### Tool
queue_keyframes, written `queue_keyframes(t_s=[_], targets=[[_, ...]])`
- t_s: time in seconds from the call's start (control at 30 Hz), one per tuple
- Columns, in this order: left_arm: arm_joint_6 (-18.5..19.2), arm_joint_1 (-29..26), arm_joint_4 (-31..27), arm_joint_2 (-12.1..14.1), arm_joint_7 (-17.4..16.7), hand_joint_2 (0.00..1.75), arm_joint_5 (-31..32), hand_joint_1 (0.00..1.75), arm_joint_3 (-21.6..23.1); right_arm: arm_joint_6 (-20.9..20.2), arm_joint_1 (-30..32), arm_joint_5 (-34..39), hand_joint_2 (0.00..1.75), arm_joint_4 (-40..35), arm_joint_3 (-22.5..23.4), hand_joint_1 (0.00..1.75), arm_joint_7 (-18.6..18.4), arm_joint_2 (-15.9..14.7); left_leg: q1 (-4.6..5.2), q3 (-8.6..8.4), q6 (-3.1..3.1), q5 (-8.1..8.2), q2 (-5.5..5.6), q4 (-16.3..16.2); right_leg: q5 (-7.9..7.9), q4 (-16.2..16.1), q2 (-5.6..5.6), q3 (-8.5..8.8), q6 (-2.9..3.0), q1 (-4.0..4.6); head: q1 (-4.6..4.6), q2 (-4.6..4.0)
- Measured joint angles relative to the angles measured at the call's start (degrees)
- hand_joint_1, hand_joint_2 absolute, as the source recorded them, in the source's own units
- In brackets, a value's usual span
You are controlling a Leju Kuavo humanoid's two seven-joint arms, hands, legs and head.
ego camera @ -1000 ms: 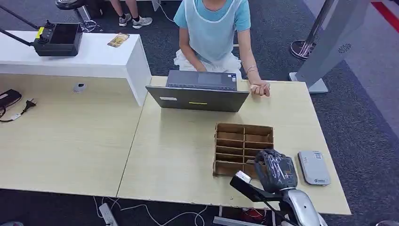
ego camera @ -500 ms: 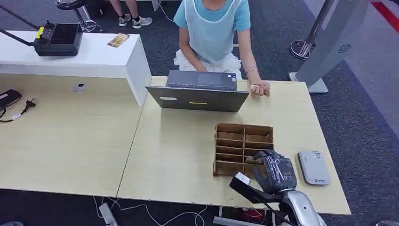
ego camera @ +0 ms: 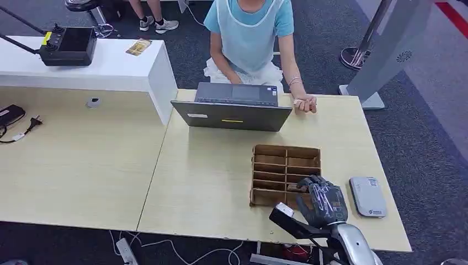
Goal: Pass the card to the sensor for recognition and then transmit it.
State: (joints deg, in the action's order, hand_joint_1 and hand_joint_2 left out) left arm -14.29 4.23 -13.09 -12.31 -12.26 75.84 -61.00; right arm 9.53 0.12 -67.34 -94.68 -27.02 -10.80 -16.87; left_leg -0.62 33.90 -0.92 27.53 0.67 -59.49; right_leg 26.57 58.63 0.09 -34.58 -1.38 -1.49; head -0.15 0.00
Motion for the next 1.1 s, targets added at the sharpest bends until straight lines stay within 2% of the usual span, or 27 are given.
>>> queue_keyframes(t_s=[0.07, 0.13, 0.2, 0.27, 0.37, 0.4, 0.43, 0.5, 0.77, 1.1], targets=[[0.0, 0.0, 0.0, 0.0, 0.0, 0.0, 0.0, 0.0, 0.0, 0.1, 0.0, 0.0, 1.75, 0.0, 0.0, 0.99, 0.2, 0.0, 0.0, 0.0, 0.0, 0.0, 0.0, 0.0, 0.0, 0.0, 0.0, 0.0, 0.0, 0.0, 0.0, 0.0], [0.0, 0.0, 0.0, 0.0, 0.0, 0.0, 0.0, 0.0, 0.0, 0.2, 0.1, 0.0, 1.75, -0.3, 0.0, 1.03, 0.4, 0.0, 0.0, 0.0, 0.0, 0.0, 0.0, 0.0, 0.0, 0.0, 0.0, 0.0, 0.0, 0.0, 0.0, 0.0], [0.0, 0.0, 0.0, 0.0, 0.0, 0.0, 0.0, 0.0, 0.0, 0.4, 0.1, 0.1, 1.75, -0.4, 0.1, 0.84, 0.6, 0.0, 0.0, 0.0, 0.0, 0.0, 0.0, 0.0, 0.0, 0.0, 0.0, 0.0, 0.0, 0.0, -0.02, 0.0], [0.0, 0.0, 0.0, 0.0, 0.0, 0.0, 0.0, 0.0, 0.0, 0.8, 0.1, 0.0, 1.75, -0.7, 0.1, 0.8, 0.8, 0.0, 0.0, 0.0, 0.0, 0.0, 0.0, 0.0, 0.0, 0.0, 0.0, 0.0, 0.0, 0.0, 0.0, 0.0], [0.0, 0.0, 0.0, 0.0, 0.0, 0.0, 0.0, 0.0, -0.1, 1.2, 0.1, 0.0, 1.75, -1.2, 0.1, 0.84, 1.1, 0.0, 0.0, 0.0, 0.0, 0.0, 0.0, 0.0, 0.0, 0.0, 0.0, 0.0, 0.0, 0.0, 0.0, 0.0], [0.0, 0.0, 0.0, 0.0, 0.0, 0.0, 0.0, 0.0, -0.2, 1.3, 0.1, -0.1, 1.75, -1.4, 0.1, 0.77, 1.3, 0.0, 0.0, 0.0, 0.0, 0.0, 0.0, 0.0, 0.0, 0.0, 0.0, 0.0, 0.0, 0.0, 0.0, 0.0], [0.0, 0.0, 0.0, 0.0, 0.0, 0.0, 0.0, 0.0, -0.2, 1.4, 0.1, -0.2, 1.75, -1.6, 0.1, 0.77, 1.4, 0.0, 0.0, 0.0, 0.0, 0.0, 0.0, 0.0, 0.0, 0.0, 0.0, 0.0, 0.0, 0.0, 0.0, 0.0], [0.0, 0.0, 0.0, 0.0, 0.0, 0.0, 0.0, 0.0, -0.3, 1.6, 0.0, -0.3, 1.75, -1.9, 0.1, 0.61, 1.6, 0.0, 0.0, 0.01, 0.0, 0.0, 0.0, 0.0, 0.0, 0.0, 0.0, 0.0, 0.0, 0.0, 0.0, 0.0], [0.0, 0.0, 0.0, 0.0, 0.1, 0.0, -0.1, 0.0, -0.4, 3.0, -0.3, -1.2, 1.75, -3.2, 0.0, 0.61, 1.9, 0.0, 0.0, 0.01, 0.0, 0.0, 0.0, 0.0, 0.0, 0.0, 0.0, 0.01, 0.0, 0.0, 0.0, 0.0], [0.0, 0.0, 0.0, 0.0, 0.7, 0.0, 0.2, 0.0, -0.4, 2.6, -2.1, -1.7, 1.75, -1.6, -0.9, 0.77, 2.4, 0.8, 0.0, 0.01, 0.0, 0.0, 0.01, 0.0, 0.0, 0.0, -0.01, 0.01, 0.0, 0.0, 0.0, 0.0]])
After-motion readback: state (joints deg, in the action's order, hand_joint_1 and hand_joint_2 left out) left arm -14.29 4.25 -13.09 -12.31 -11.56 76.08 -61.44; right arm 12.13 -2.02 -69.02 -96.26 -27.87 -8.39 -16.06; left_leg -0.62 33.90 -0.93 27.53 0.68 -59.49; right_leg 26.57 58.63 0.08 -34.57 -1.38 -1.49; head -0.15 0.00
